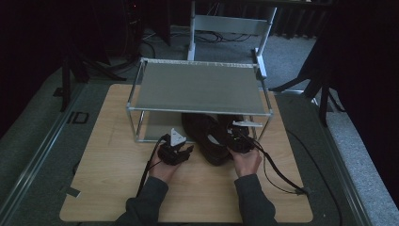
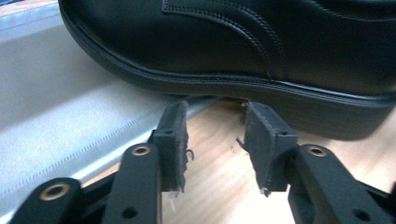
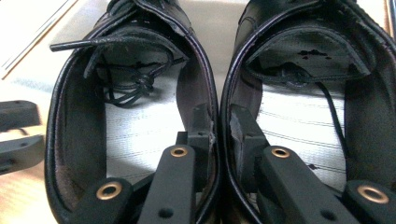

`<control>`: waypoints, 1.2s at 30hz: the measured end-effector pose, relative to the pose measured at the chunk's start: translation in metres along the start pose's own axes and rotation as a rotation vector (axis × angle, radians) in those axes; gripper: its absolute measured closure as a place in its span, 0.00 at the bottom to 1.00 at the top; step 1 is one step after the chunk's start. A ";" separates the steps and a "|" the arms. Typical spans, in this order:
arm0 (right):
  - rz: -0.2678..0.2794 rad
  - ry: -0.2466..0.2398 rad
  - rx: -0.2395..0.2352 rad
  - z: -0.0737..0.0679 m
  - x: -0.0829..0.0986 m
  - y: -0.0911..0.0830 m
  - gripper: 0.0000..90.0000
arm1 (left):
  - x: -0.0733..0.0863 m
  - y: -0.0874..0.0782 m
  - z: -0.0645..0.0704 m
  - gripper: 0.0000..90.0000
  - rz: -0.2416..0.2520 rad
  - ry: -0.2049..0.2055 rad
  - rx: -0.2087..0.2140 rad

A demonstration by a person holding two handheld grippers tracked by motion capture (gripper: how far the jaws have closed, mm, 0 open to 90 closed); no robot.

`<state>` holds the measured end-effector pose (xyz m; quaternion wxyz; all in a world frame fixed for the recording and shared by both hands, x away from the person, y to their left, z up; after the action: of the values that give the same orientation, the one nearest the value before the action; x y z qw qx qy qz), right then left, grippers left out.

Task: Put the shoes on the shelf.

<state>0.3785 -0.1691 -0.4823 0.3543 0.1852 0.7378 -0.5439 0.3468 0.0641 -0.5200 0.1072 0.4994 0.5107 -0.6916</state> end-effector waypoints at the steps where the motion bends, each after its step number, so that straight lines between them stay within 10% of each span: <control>1: 0.004 0.004 0.000 0.000 0.000 0.001 0.89 | -0.001 0.003 0.000 0.73 -0.001 -0.009 -0.015; 15: 0.044 0.039 0.018 -0.001 -0.001 0.005 0.89 | -0.011 0.030 0.011 1.00 -0.010 -0.077 -0.177; 25: 0.065 0.059 0.031 -0.002 0.000 0.012 0.89 | -0.010 0.042 0.022 1.00 -0.035 -0.125 -0.129; 36: 0.080 0.033 0.031 -0.015 -0.001 0.020 0.89 | -0.013 0.056 -0.002 1.00 0.023 -0.233 -0.077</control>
<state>0.3875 -0.1481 -0.4928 0.3609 0.2288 0.7270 -0.5374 0.3910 0.0355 -0.5433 0.1930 0.4171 0.5152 -0.7234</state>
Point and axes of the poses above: each handheld gripper's, and its own axes: y roughly forward along the jaws, x roughly out of its underside, z roughly to its right, the point moved 1 cm from there along y, roughly forward along the jaws, and after that the axes turned 2 degrees about y, right-handed, at the moved point
